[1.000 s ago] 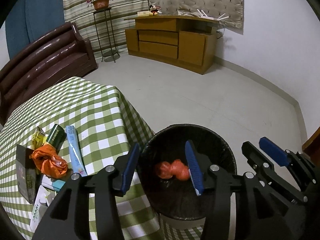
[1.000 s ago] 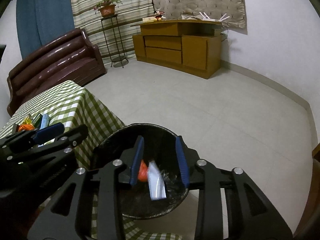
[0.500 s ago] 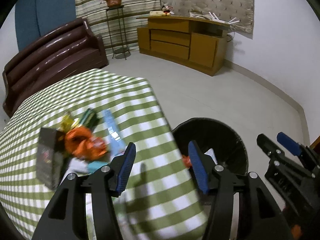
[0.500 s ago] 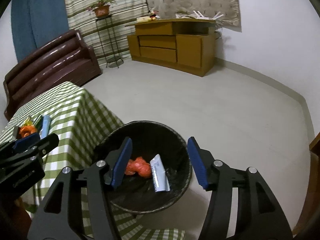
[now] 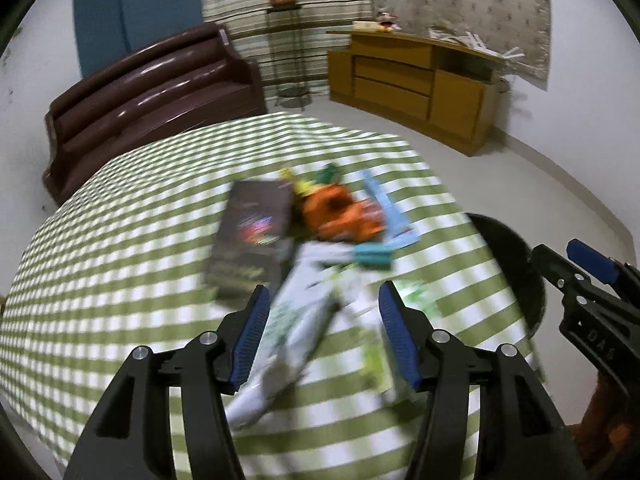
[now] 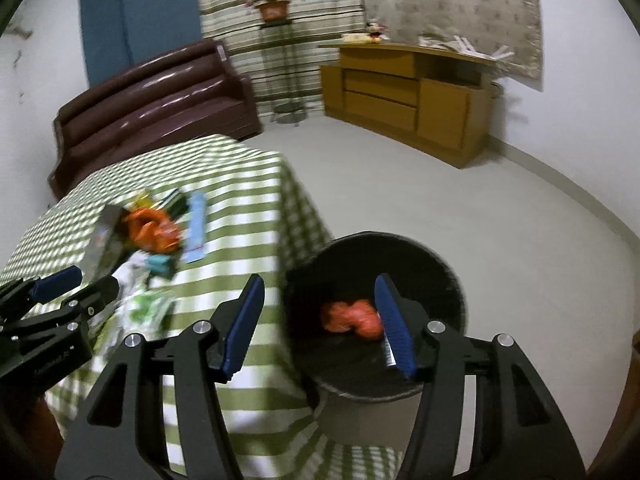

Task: Collect trash
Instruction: 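Move both tools back from the bin to the trash on the table, then grasp the white-and-green paper bundle with the right tool while the left grasps a white paper tube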

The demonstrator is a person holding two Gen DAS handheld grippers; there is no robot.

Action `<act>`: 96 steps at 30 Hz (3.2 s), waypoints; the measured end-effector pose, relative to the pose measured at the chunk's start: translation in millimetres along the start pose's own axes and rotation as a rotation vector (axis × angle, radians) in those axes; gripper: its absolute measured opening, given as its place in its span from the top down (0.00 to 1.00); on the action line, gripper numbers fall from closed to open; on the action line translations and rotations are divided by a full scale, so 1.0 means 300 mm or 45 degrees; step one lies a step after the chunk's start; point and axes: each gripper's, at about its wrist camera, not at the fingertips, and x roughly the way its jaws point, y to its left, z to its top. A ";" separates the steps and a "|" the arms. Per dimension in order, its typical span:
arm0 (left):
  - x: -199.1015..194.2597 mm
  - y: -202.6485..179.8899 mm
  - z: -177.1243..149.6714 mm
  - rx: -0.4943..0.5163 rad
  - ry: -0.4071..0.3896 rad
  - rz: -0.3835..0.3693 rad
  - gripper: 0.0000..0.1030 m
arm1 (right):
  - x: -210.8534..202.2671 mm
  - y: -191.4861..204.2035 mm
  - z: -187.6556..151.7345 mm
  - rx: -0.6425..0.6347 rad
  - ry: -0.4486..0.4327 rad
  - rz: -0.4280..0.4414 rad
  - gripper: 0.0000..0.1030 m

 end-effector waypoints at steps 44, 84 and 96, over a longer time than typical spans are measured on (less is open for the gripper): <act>-0.031 0.236 -0.158 -0.134 0.045 0.007 0.45 | 0.022 0.249 -0.073 -0.169 0.101 0.099 0.71; 0.013 0.061 -0.177 -0.060 0.083 -0.152 0.63 | 0.004 0.141 -0.069 -0.101 0.082 0.071 0.71; 0.029 0.025 -0.166 -0.040 0.068 -0.157 0.78 | 0.004 0.126 -0.068 -0.093 0.088 0.072 0.71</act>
